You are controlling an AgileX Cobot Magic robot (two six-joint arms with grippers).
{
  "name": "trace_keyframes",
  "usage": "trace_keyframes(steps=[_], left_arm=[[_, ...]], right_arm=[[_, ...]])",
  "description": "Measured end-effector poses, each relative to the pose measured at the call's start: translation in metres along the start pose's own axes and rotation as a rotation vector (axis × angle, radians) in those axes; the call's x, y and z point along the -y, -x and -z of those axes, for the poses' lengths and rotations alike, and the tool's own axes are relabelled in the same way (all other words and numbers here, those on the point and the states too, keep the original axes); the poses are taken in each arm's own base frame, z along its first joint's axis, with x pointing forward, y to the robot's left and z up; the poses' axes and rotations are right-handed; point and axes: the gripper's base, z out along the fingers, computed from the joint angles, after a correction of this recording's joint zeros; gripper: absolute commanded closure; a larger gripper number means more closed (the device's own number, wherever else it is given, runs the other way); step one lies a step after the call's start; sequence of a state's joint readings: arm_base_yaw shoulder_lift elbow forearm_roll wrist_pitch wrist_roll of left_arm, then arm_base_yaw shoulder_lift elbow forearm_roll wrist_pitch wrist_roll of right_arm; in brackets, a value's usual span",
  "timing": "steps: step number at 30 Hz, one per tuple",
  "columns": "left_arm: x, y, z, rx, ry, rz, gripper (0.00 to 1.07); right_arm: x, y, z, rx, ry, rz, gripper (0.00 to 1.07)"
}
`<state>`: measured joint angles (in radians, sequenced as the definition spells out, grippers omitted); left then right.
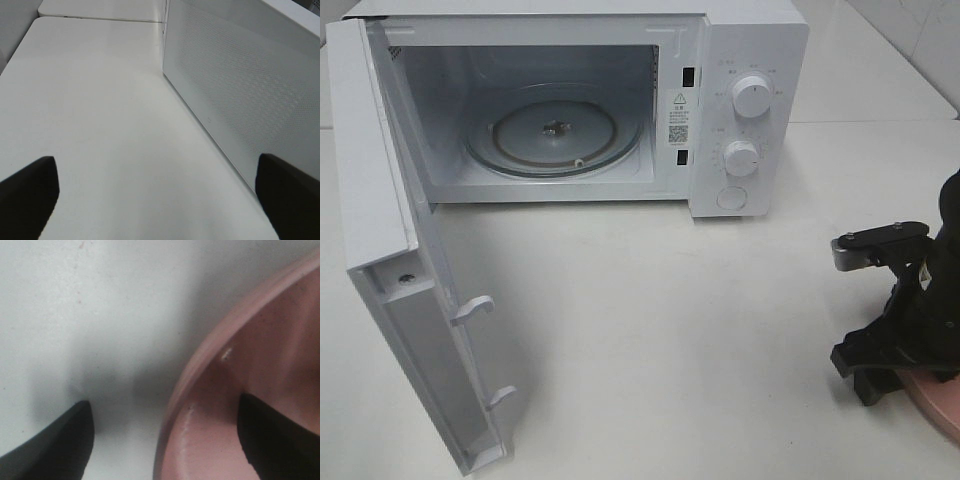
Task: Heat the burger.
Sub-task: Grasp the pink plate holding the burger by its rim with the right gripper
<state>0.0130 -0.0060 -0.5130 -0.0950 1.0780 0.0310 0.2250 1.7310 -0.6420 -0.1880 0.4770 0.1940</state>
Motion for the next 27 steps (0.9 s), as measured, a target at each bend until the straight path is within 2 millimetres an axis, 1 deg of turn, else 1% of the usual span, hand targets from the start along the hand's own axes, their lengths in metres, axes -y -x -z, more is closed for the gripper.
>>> trace_keyframes(steps=[1, 3, 4, 5, 6, 7, 8, 9, 10, 11, 12, 13, 14, 15, 16, 25, 27], left_arm=[[0.0, 0.0, 0.0, 0.0, 0.0, 0.0, 0.06], [0.0, 0.0, 0.0, 0.0, 0.0, 0.0, 0.06], [0.0, 0.0, 0.0, 0.0, 0.0, 0.0, 0.06], [0.0, 0.0, 0.0, 0.0, 0.0, 0.0, 0.06], [0.0, 0.0, 0.0, 0.0, 0.0, 0.0, 0.06], [0.0, 0.0, 0.0, 0.0, 0.0, 0.0, 0.06], [0.0, 0.0, 0.0, 0.0, 0.0, 0.0, 0.06], [0.0, 0.0, 0.0, 0.0, 0.0, 0.0, 0.06], [0.0, 0.0, 0.0, 0.0, 0.0, 0.0, 0.06], [0.0, 0.0, 0.0, 0.0, 0.0, 0.0, 0.06], [0.0, 0.0, 0.0, 0.0, 0.0, 0.0, 0.06], [0.0, 0.0, 0.0, 0.0, 0.0, 0.0, 0.06], [0.0, 0.0, 0.0, 0.0, 0.0, 0.0, 0.06], [0.0, 0.0, 0.0, 0.0, 0.0, 0.0, 0.06], [0.0, 0.0, 0.0, 0.0, 0.0, 0.0, 0.06], [0.0, 0.0, 0.0, 0.0, 0.0, 0.0, 0.06], [0.0, 0.0, 0.0, 0.0, 0.0, 0.0, 0.06]], right_arm=[[0.0, 0.0, 0.0, 0.0, 0.0, 0.0, 0.32], [0.0002, -0.0001, 0.0, -0.002, -0.002, 0.003, 0.37], [0.0002, -0.0001, 0.0, -0.002, -0.002, 0.003, 0.37], [0.0003, -0.0002, 0.0, -0.002, -0.003, 0.004, 0.43], [0.0005, -0.0005, 0.0, -0.006, -0.006, 0.003, 0.53], [0.0005, -0.0005, 0.0, -0.006, -0.006, 0.003, 0.53], [0.0005, -0.0006, 0.0, -0.007, -0.006, -0.003, 0.59], [0.0005, -0.0006, 0.0, -0.007, -0.006, -0.003, 0.59], [0.0006, -0.0006, 0.0, -0.007, -0.006, -0.01, 0.7], [0.0007, -0.0007, 0.0, -0.008, -0.008, -0.012, 0.77], [0.0007, -0.0007, 0.0, -0.008, -0.008, -0.012, 0.77], [0.0009, -0.0008, 0.0, -0.008, -0.01, -0.009, 0.91], [0.0012, -0.001, 0.0, -0.011, -0.013, -0.004, 1.01], [0.0012, -0.001, 0.0, -0.011, -0.013, -0.004, 1.01], [0.0012, -0.0011, 0.0003, -0.012, -0.013, -0.005, 1.07], [0.0015, -0.0023, 0.0021, -0.018, -0.014, -0.011, 1.07], [-0.0012, -0.0028, 0.0025, -0.022, -0.02, 0.0, 1.07]])
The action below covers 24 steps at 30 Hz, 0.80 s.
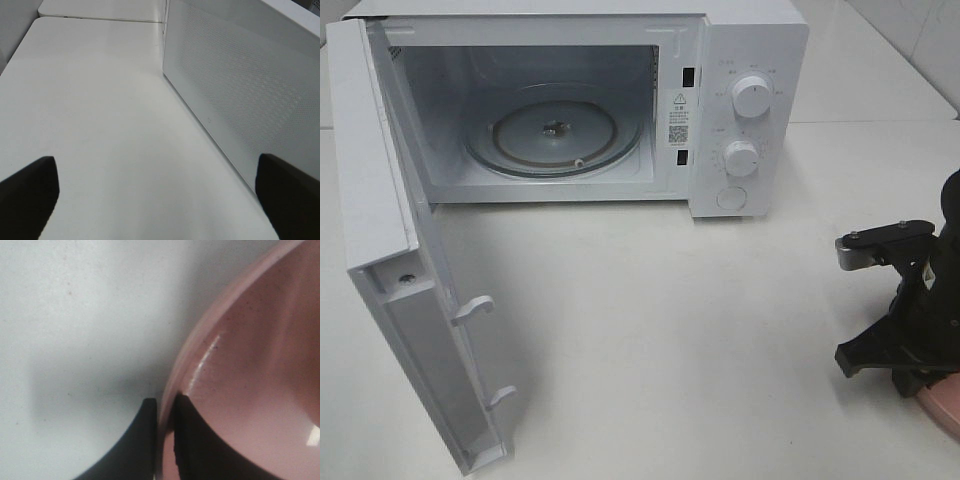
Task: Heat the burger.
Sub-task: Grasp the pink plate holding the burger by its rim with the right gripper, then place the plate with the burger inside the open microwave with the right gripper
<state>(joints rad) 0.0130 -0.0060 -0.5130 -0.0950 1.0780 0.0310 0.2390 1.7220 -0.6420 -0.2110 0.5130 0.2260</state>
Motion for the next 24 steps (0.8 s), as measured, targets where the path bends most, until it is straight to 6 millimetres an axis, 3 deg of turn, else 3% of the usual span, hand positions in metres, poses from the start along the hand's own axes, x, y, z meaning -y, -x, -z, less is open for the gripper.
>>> trace_keyframes(steps=[13, 24], left_arm=[[0.0, 0.0, 0.0, 0.0, 0.0, 0.0, 0.06], [0.0, 0.0, 0.0, 0.0, 0.0, 0.0, 0.06]], right_arm=[[-0.016, -0.005, 0.004, -0.019, -0.136, 0.029, 1.07], [-0.018, -0.008, 0.01, -0.022, -0.234, 0.034, 1.07]])
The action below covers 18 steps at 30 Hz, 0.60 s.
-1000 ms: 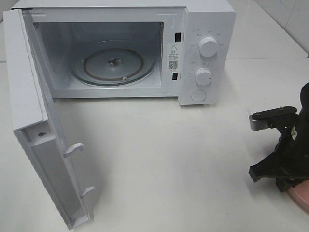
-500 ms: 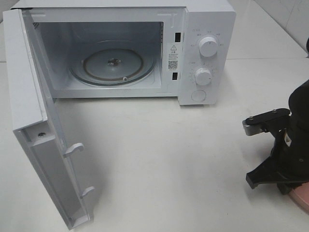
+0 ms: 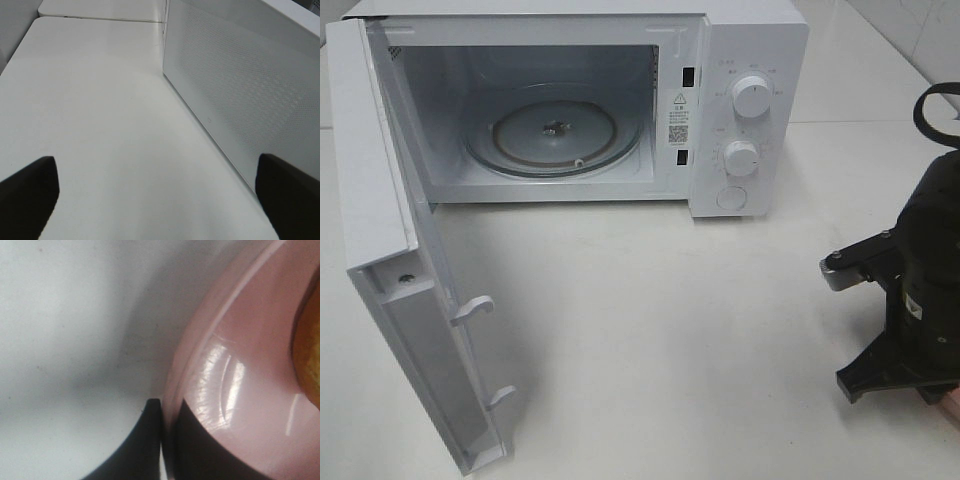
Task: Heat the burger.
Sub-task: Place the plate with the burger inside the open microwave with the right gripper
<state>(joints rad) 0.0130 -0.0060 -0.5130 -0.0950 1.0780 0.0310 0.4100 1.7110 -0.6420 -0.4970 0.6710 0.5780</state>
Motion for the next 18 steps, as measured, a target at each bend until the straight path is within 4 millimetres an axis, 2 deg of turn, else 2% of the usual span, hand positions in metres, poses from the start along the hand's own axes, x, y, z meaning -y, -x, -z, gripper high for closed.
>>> trace_keyframes(steps=[10, 18], left_arm=[[0.0, 0.0, 0.0, 0.0, 0.0, 0.0, 0.06], [0.0, 0.0, 0.0, 0.0, 0.0, 0.0, 0.06]], right_arm=[[0.016, -0.009, 0.025, 0.045, -0.05, -0.042, 1.07], [0.014, -0.018, 0.043, 0.073, -0.084, -0.009, 1.07]])
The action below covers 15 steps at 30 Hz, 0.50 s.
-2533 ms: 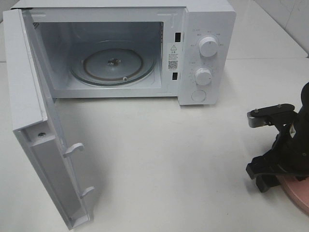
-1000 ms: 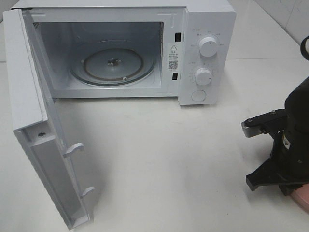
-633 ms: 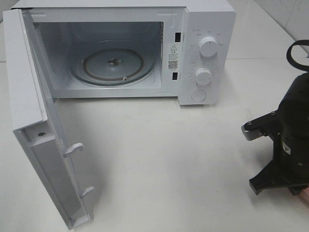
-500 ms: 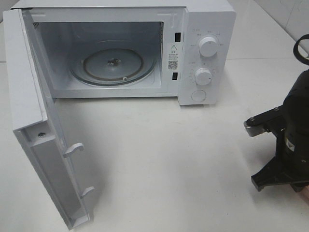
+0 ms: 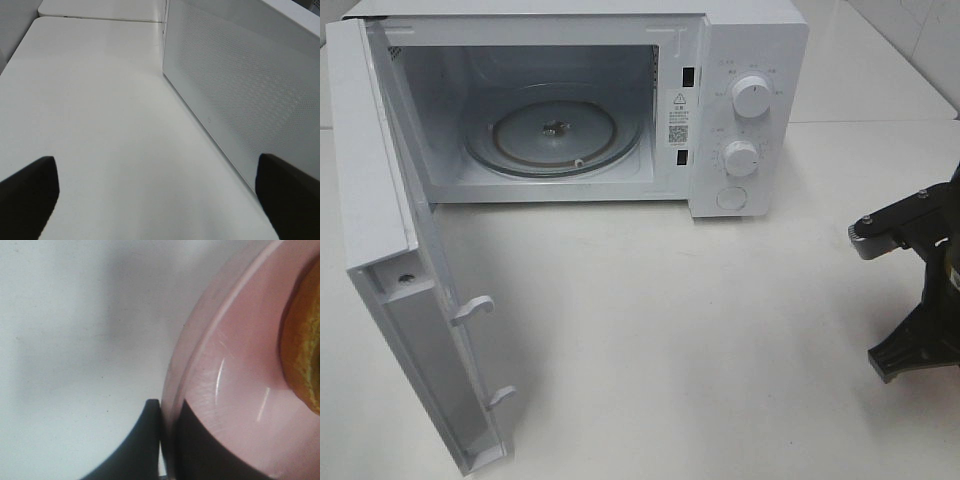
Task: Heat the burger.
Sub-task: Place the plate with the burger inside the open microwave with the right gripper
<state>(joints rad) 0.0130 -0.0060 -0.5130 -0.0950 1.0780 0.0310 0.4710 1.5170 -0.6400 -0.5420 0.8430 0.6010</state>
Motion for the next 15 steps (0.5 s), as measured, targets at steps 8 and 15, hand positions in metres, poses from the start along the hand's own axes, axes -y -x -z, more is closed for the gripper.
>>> trace_keyframes(steps=[8, 15], left_arm=[[0.0, 0.0, 0.0, 0.0, 0.0, 0.0, 0.06], [0.0, 0.0, 0.0, 0.0, 0.0, 0.0, 0.06]], right_arm=[[-0.011, -0.008, 0.017, 0.037, -0.02, 0.07, 1.07], [-0.018, -0.013, 0.026, 0.06, -0.028, 0.116, 1.07]])
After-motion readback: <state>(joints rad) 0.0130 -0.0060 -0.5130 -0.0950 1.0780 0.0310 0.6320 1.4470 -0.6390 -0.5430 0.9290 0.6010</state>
